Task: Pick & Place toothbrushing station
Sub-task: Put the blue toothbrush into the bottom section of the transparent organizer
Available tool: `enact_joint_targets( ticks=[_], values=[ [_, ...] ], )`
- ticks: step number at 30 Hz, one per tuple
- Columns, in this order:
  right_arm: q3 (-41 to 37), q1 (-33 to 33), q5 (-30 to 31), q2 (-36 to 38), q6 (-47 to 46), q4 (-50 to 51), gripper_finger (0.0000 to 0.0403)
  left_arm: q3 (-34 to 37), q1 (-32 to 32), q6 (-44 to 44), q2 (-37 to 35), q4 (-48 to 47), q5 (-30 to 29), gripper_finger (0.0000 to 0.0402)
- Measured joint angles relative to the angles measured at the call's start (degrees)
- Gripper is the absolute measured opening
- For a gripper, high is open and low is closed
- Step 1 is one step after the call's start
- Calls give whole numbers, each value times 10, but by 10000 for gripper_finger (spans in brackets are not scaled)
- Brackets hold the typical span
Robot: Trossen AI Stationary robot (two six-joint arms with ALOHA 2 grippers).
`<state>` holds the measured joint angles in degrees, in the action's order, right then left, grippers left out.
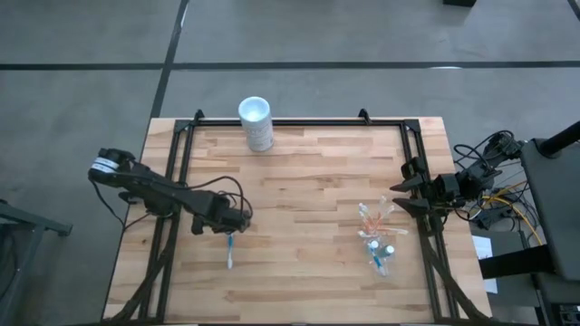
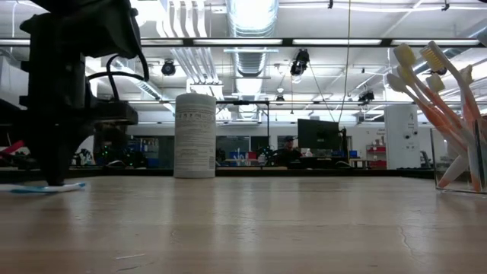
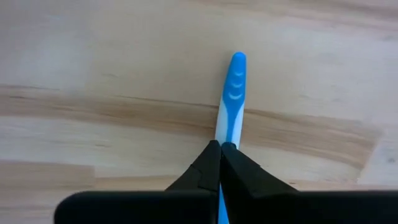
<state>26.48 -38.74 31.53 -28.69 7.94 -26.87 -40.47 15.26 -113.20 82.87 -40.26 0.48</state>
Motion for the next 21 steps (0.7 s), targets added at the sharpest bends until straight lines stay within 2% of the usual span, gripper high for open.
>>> enact_joint_targets(
  ticks=[4, 13, 21],
  values=[
    [0, 0, 0, 0, 0, 0, 130, -4, -7, -8, 0, 17, -19, 5],
    [0, 0, 0, 0, 0, 0, 118, -29, -21, 40, 3, 26, -114, 7],
    [0, 0, 0, 0, 0, 0, 126, -33, -22, 68, -2, 9, -104, 8]
  ],
)
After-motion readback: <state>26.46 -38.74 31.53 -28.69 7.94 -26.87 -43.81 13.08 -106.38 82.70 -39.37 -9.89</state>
